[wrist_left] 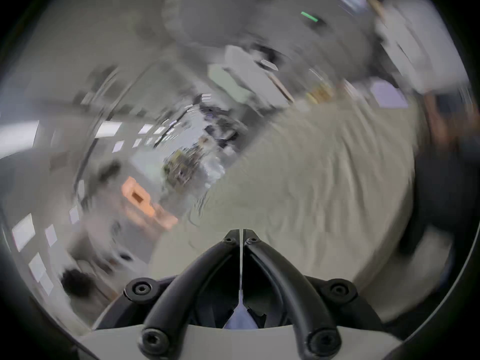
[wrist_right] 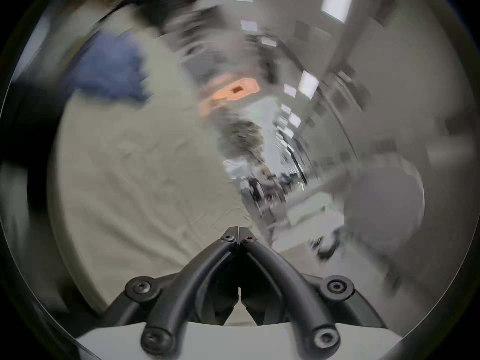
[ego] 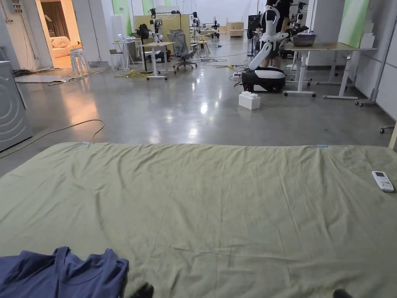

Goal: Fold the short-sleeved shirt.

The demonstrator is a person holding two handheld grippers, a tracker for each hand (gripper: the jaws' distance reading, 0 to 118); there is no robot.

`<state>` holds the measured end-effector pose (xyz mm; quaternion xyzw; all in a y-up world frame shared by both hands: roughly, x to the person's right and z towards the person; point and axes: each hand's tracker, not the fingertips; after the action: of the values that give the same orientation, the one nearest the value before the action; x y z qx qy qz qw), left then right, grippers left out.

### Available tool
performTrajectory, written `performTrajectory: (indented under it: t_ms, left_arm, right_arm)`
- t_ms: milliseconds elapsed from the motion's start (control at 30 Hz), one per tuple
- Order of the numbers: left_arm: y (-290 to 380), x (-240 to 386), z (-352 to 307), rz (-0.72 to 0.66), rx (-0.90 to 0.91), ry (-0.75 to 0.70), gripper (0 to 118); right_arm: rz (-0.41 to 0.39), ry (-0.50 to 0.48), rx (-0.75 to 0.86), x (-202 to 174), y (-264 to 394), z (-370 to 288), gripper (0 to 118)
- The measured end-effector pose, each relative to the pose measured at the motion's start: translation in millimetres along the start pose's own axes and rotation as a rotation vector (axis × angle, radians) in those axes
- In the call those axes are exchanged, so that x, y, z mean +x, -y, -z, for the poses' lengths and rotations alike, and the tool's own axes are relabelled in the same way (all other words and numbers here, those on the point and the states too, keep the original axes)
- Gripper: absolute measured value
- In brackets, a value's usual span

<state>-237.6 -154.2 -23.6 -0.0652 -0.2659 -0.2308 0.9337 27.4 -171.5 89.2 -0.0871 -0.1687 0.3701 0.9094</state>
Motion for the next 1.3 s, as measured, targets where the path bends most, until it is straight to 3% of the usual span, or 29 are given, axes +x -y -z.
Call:
performTrajectory:
  t_ms: [67,133,167,200,233,367,700,833,933,1200,1300]
  left_arm:
    - [-18.0,-25.1,-16.2,-0.382,0.112,-0.012,1]
    - [-0.7,-44.2,-32.3,-0.73,0.276,0.009,1]
    - [3.6,-45.2,-39.2,-0.819,0.338,0.008,1]
    - [4.5,-45.1,-42.1,-0.822,0.336,0.0,1]
    - [3.3,-44.0,-43.4,-0.752,0.304,-0.006,1]
    - [-4.4,-29.4,-39.4,-0.539,0.177,-0.057,1]
    - [-10.7,-30.4,-37.1,-0.499,0.196,-0.029,1]
    - [-10.2,-34.9,-36.8,-0.509,0.191,-0.034,1]
    - [-8.9,-38.8,-37.3,-0.504,0.186,-0.053,1]
    - [-3.3,-56.0,-36.9,-0.544,0.187,-0.052,1]
    - [7.2,-82.6,-35.9,-0.538,0.14,-0.154,2]
  right_arm:
    - [0.441,0.054,0.02,45.4,7.5,-15.2,0]
    - [0.79,0.058,0.061,64.4,21.7,-23.5,0]
    - [0.991,0.017,0.023,66.9,34.9,-24.1,0]
    - [1.113,0.011,-0.014,68.8,43.1,-25.5,0]
    - [1.029,0.024,0.048,75.7,40.4,-26.0,0]
    - [0.868,0.029,0.02,77.8,32.1,-23.8,0]
    - [0.789,0.01,0.03,64.0,20.5,-20.6,0]
    - [0.855,-0.014,0.025,66.6,25.3,-20.2,0]
    - [0.82,0.01,0.031,68.0,23.6,-20.7,0]
    - [0.828,0.0,0.028,70.4,23.2,-19.5,0]
    - [0.829,-0.008,0.022,68.4,23.8,-19.0,0]
